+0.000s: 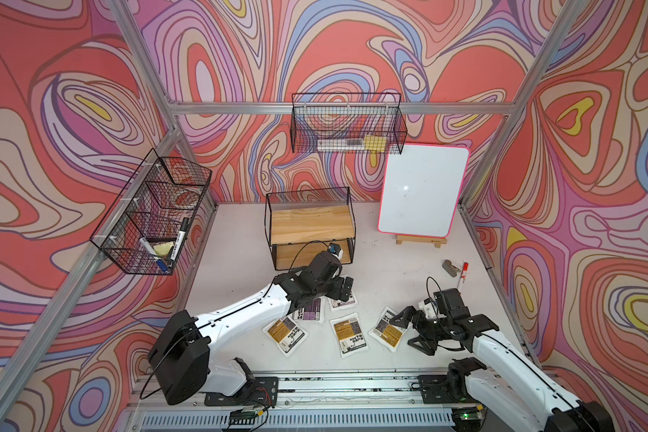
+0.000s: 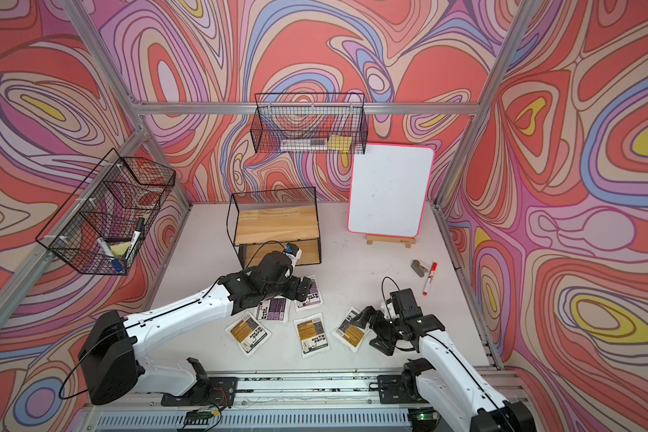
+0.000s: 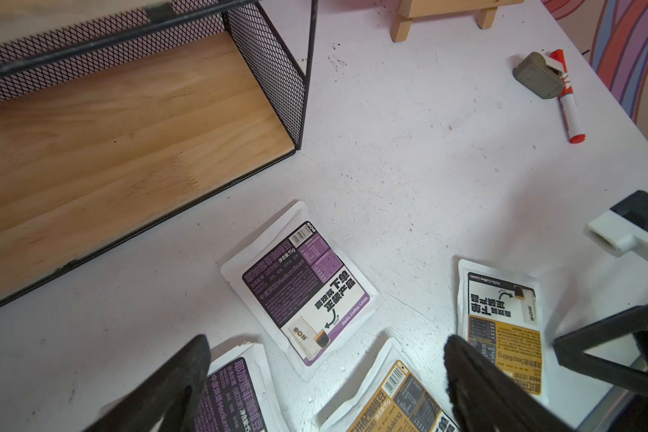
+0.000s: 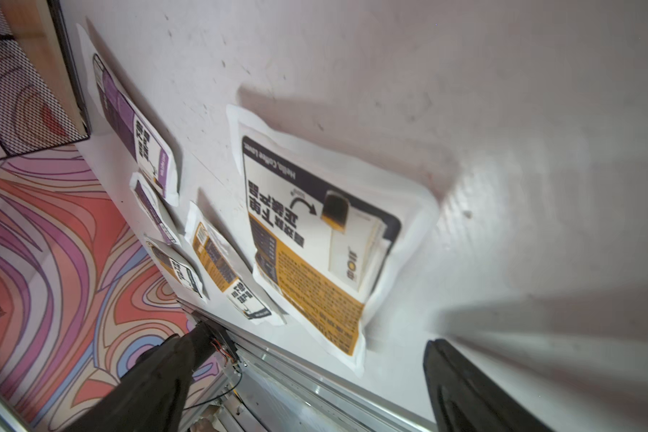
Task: Place the bagged coffee beans on the shelf by color
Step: Adjust the bagged coffee beans at the center of the board.
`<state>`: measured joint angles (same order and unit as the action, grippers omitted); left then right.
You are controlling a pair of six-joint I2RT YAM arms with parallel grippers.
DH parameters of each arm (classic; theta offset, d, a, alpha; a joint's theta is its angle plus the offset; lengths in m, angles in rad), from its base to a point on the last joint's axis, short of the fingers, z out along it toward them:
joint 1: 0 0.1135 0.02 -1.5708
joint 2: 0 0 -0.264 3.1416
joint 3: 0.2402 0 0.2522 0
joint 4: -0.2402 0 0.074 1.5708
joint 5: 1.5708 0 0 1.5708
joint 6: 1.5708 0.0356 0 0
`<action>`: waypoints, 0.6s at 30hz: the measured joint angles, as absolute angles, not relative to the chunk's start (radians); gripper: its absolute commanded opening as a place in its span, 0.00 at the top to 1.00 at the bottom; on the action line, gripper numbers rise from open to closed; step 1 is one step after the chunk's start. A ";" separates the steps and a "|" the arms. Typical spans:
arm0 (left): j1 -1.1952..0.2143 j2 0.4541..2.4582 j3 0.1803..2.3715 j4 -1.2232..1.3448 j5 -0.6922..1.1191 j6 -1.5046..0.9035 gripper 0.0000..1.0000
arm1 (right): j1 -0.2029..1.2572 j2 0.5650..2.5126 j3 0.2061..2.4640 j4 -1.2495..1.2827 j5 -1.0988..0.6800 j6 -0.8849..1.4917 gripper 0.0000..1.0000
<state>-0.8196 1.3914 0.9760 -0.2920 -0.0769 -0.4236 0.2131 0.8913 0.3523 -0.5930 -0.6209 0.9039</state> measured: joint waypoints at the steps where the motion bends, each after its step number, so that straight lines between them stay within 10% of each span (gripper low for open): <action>1: -0.820 1.391 0.976 -0.292 -0.074 -0.427 0.01 | 0.213 0.925 0.352 -0.548 -0.629 0.920 0.02; 18: -0.820 1.393 0.968 -0.304 -0.037 -0.443 0.01 | 0.213 1.335 0.642 -0.139 -0.595 0.967 0.02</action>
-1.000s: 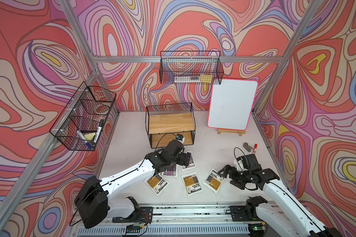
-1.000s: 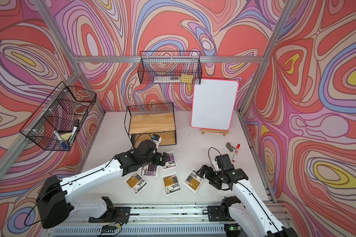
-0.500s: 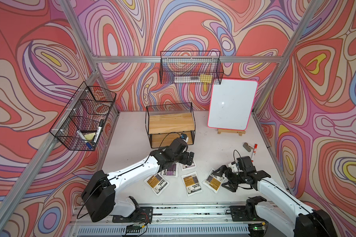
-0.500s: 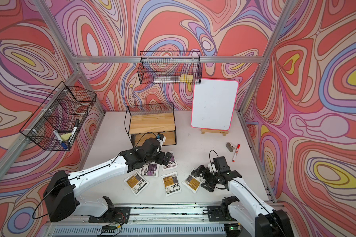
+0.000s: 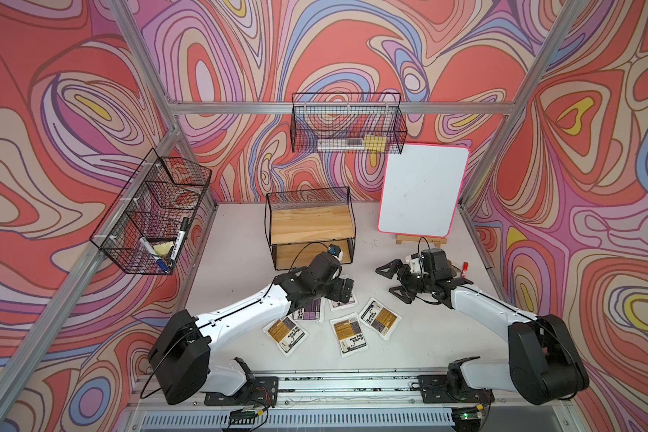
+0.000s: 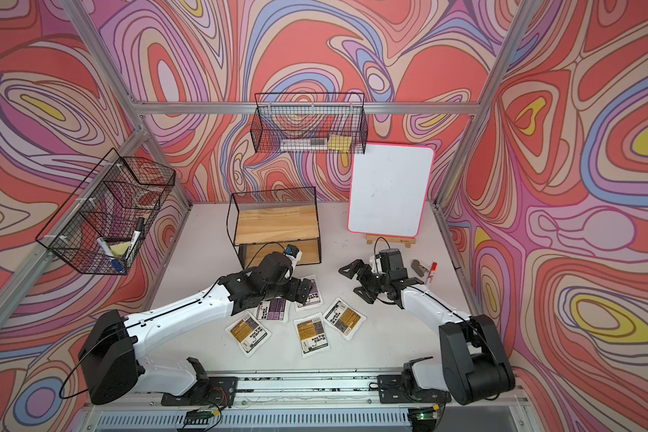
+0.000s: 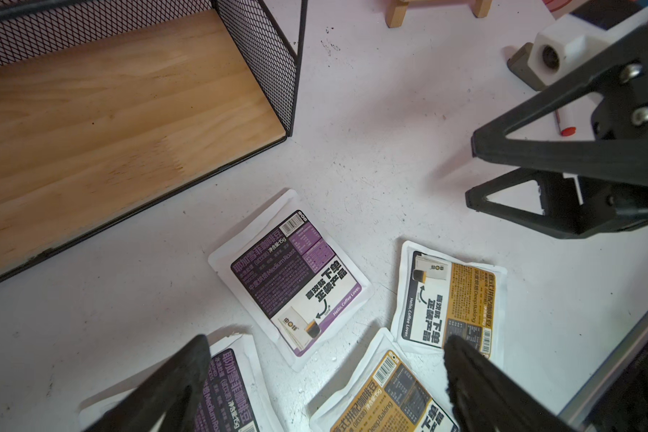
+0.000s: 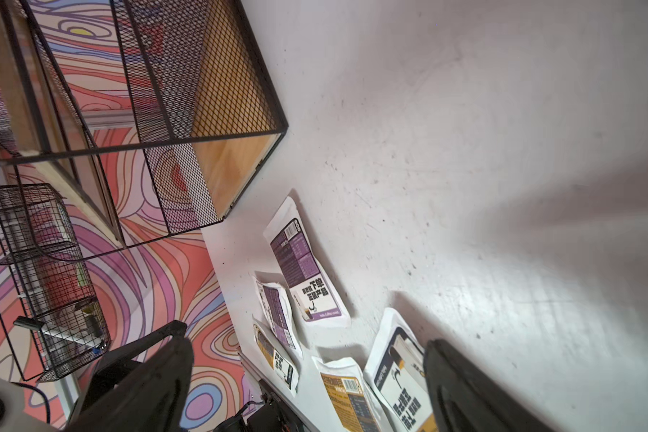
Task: Place the bagged coffee beans on the shelf by color
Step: Adjust the bagged coffee beans at the center of the board.
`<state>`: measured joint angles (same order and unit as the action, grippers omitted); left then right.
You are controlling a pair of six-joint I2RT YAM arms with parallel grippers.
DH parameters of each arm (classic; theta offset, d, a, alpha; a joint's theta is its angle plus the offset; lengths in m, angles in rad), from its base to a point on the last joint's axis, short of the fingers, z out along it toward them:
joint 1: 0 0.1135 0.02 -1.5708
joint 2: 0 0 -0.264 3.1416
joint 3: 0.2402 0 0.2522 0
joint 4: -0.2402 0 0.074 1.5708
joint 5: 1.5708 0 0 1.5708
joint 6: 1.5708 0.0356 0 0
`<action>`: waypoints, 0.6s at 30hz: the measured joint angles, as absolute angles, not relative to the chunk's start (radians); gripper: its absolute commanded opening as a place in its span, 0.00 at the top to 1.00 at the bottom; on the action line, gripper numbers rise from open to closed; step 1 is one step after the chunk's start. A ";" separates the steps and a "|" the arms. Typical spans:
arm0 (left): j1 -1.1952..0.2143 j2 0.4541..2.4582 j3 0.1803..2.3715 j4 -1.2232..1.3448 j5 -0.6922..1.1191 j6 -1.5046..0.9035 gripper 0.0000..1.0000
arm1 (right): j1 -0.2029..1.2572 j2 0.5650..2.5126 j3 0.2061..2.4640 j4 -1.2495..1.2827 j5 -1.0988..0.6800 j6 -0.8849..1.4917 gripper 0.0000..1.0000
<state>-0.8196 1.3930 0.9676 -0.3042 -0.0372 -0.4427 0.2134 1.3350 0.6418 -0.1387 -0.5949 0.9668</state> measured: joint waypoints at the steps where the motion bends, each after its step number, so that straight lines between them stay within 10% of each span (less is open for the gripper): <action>1: -0.820 1.396 0.968 -0.308 -0.030 -0.443 0.01 | 0.213 1.325 0.638 -0.153 -0.587 0.956 0.02; 18: -0.911 1.581 1.046 -0.358 0.030 -0.372 0.01 | 0.214 0.920 0.416 -0.502 -0.571 0.870 0.04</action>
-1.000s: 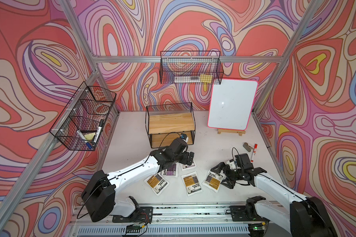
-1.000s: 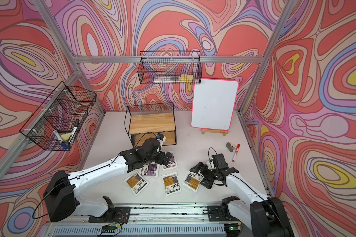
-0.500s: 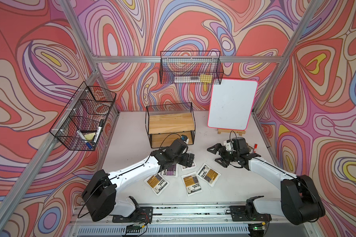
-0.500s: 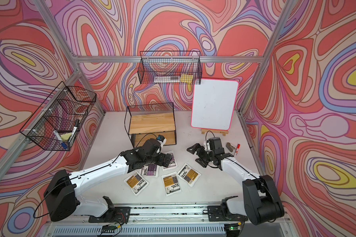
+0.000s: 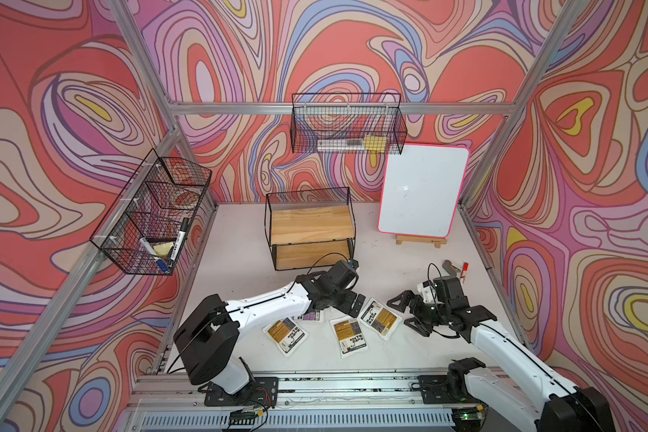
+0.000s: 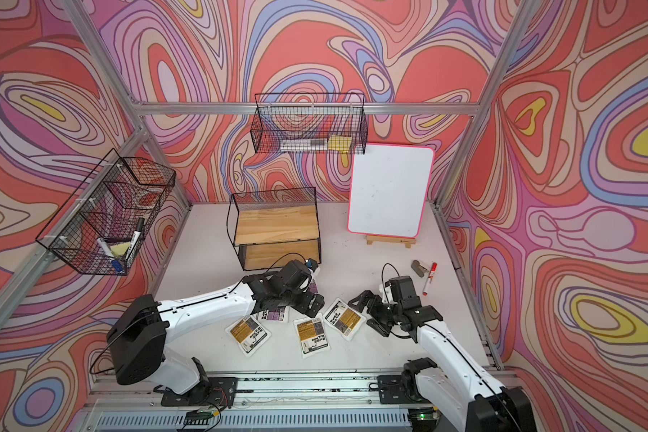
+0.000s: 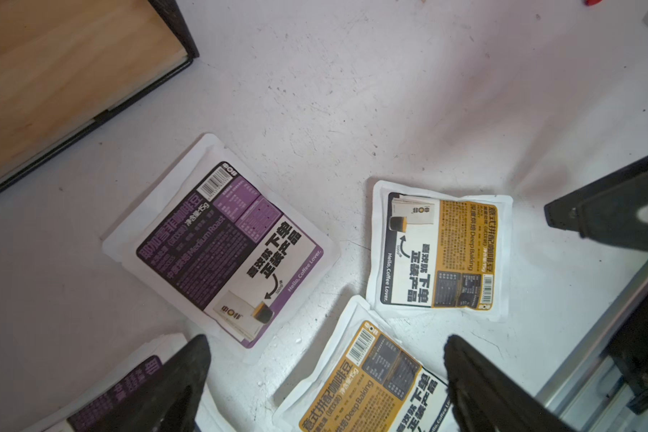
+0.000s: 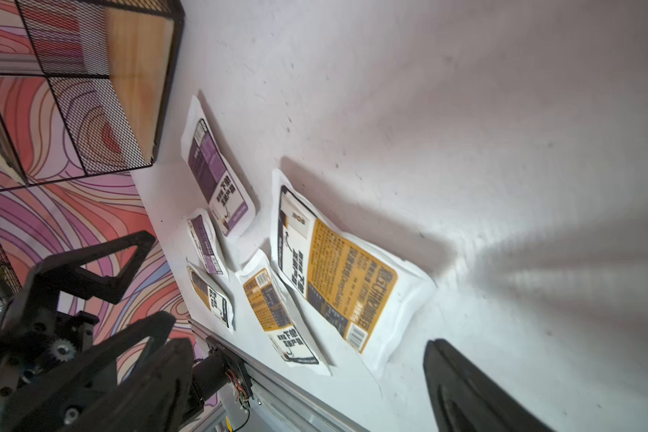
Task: Place the bagged coffee beans on the shelf by color
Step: Adjust the bagged coffee beans at the center of the board.
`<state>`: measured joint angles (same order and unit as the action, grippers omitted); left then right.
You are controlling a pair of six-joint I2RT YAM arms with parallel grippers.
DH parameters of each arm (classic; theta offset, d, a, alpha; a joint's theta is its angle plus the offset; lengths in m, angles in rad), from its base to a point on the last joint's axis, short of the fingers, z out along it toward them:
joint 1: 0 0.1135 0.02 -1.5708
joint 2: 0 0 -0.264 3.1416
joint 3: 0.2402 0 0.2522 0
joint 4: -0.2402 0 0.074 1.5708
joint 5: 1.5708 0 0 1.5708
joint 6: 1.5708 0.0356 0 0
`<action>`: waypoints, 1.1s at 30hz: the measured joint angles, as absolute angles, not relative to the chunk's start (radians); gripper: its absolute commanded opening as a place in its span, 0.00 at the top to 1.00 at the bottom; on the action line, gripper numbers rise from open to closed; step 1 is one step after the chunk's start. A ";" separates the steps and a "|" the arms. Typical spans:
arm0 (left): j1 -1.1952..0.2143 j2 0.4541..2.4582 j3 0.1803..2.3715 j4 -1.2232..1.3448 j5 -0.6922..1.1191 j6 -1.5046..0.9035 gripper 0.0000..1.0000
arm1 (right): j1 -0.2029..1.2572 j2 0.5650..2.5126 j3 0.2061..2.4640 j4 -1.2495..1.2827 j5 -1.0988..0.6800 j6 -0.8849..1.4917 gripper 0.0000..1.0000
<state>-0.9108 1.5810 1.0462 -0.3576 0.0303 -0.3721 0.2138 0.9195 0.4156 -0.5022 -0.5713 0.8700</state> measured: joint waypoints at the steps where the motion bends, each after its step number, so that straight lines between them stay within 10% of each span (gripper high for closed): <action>1: -0.918 1.598 1.059 -0.361 0.029 -0.364 0.01 | 0.214 0.912 0.402 -0.510 -0.576 0.874 0.04; 33: -0.990 1.830 1.193 -0.428 -0.056 -0.272 0.01 | 0.214 1.152 0.442 -0.433 -0.560 0.730 0.12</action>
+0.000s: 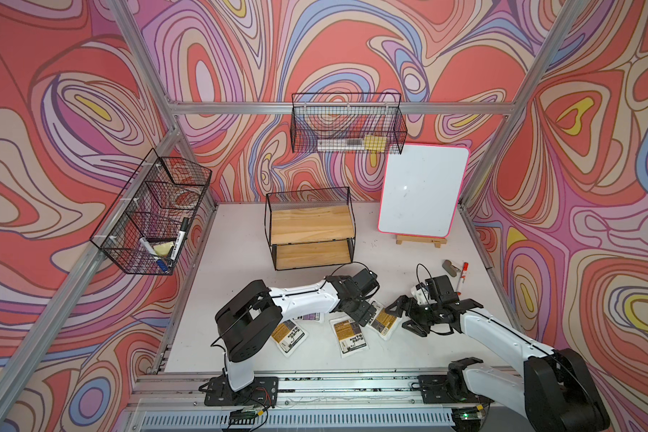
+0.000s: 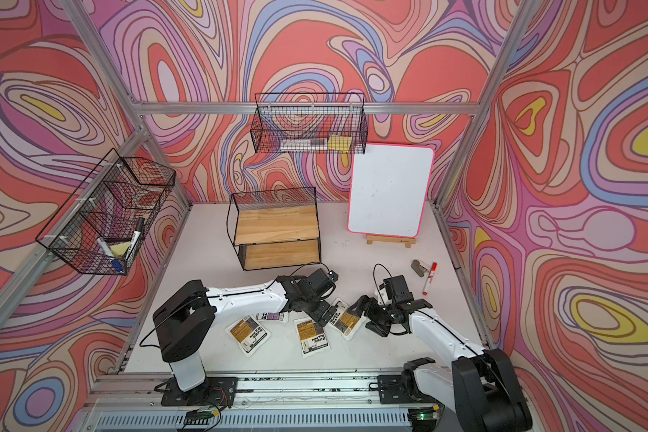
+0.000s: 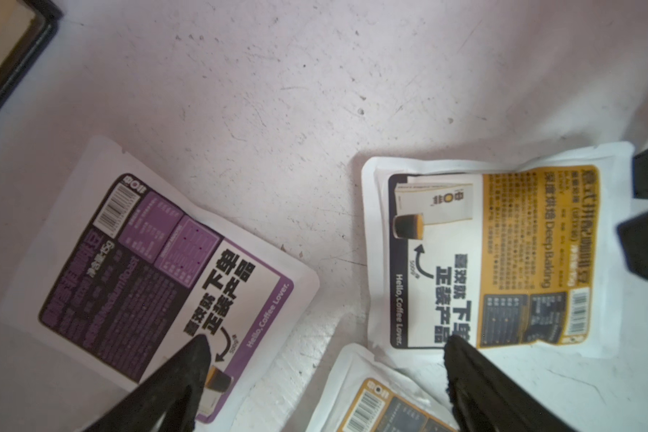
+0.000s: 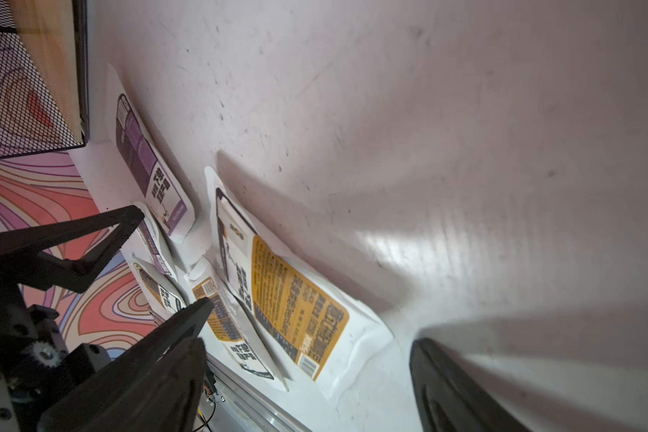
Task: Place the bagged coffee beans on the shelf by color
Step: Adjust the bagged coffee beans at the center of the board.
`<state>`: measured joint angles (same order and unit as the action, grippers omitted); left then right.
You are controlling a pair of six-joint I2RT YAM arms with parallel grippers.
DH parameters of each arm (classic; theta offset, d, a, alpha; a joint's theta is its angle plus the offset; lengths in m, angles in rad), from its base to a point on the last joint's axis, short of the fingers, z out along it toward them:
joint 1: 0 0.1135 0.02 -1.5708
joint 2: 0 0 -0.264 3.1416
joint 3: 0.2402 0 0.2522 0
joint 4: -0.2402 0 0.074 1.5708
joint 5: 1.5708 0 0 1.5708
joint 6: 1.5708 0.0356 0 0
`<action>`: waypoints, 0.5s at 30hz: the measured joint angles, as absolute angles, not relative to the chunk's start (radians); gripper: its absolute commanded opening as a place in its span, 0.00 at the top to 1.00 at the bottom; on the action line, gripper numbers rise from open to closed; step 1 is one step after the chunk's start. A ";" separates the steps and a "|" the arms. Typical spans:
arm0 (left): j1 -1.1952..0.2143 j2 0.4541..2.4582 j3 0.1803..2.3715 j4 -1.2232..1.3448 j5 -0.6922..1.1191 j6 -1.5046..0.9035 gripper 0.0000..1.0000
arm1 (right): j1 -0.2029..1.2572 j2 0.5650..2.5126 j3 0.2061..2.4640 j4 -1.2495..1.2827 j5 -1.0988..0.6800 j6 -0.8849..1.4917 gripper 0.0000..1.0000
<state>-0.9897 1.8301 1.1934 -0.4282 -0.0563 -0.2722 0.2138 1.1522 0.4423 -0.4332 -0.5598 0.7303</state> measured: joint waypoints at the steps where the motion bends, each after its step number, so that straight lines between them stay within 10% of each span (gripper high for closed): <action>1: -0.990 1.833 1.195 -0.428 -0.056 -0.269 0.01 | 0.213 1.168 0.452 -0.430 -0.555 0.722 0.12; 15: -0.990 1.860 1.196 -0.427 -0.080 -0.258 0.01 | 0.197 1.401 0.585 -0.305 -0.569 0.609 0.20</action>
<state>-0.9897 1.8599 1.1961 -0.4271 -0.0799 -0.2577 0.1970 1.4006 0.5850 -0.3054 -0.5690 0.6086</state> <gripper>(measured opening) 0.992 0.818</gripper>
